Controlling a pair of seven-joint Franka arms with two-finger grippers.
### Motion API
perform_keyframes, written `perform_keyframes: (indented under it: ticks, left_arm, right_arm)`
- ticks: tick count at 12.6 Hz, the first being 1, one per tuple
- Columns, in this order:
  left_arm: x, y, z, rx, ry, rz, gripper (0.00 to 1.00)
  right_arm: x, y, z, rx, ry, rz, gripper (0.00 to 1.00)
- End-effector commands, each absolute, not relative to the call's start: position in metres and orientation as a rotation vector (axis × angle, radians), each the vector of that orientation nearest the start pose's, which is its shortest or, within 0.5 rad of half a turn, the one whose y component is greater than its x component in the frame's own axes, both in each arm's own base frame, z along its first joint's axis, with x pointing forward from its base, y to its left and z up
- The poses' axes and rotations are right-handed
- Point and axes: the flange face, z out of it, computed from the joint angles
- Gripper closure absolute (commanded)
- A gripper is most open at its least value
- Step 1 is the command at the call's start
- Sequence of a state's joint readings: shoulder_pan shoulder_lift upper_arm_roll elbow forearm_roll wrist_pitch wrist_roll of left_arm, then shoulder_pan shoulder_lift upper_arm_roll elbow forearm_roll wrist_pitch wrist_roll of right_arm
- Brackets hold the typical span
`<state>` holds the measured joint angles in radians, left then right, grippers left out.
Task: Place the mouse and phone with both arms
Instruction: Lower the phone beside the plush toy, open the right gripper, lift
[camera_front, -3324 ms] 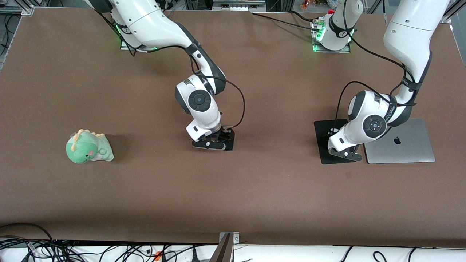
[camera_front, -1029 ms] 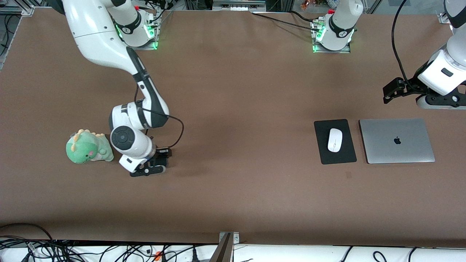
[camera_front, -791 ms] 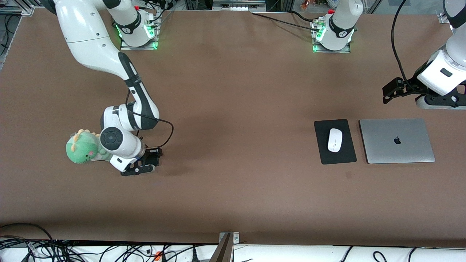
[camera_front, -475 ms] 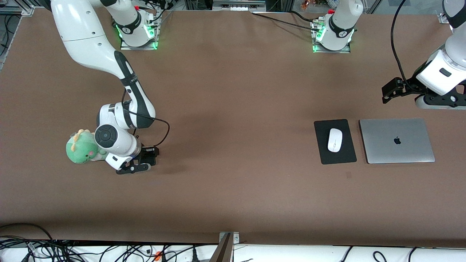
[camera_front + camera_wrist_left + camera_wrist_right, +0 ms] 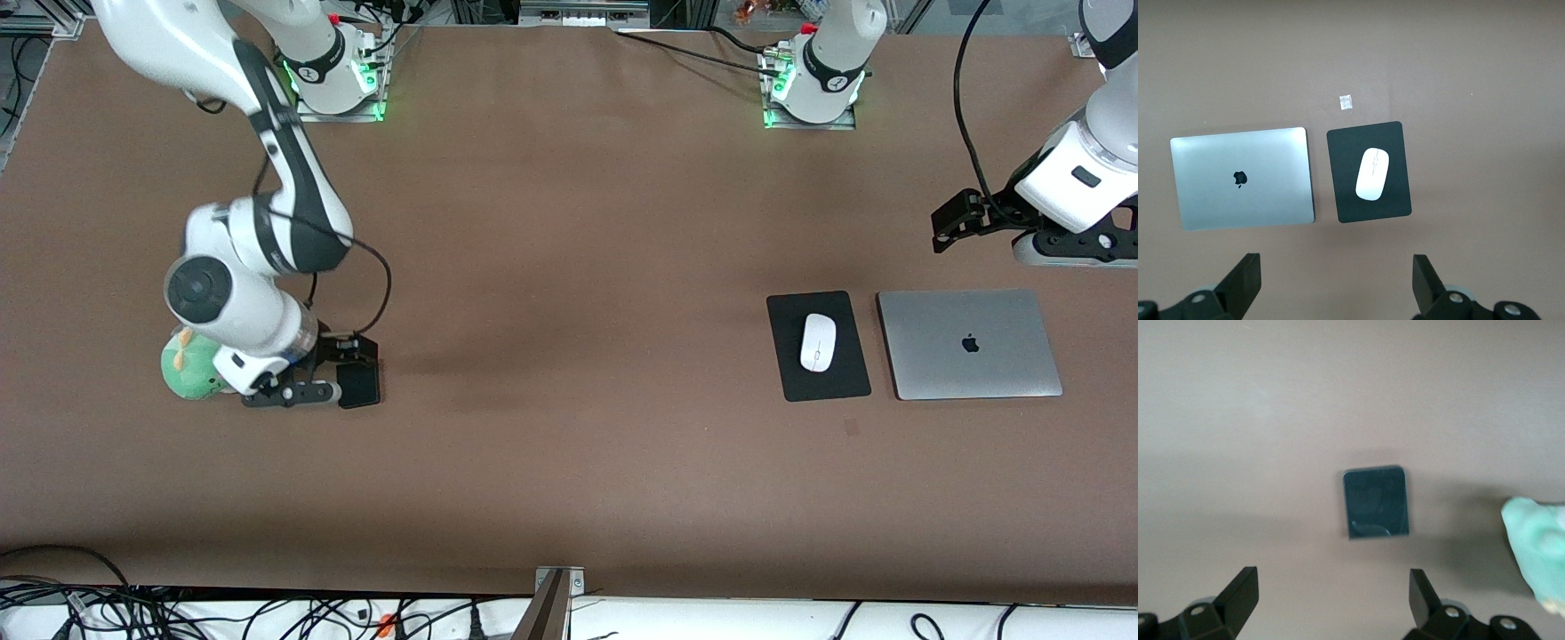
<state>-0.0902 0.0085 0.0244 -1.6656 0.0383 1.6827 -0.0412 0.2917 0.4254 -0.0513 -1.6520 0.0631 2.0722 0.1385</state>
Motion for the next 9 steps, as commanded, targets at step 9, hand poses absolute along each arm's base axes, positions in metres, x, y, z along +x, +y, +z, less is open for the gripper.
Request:
perform_keyframes:
  ticks: [9]
  left_arm:
    - [0.561, -0.033, 0.588, -3.111, 0.048, -0.014, 0.00]
  right_arm:
    - [0.602, 0.150, 0.514, -3.106, -0.114, 0.109, 0.00]
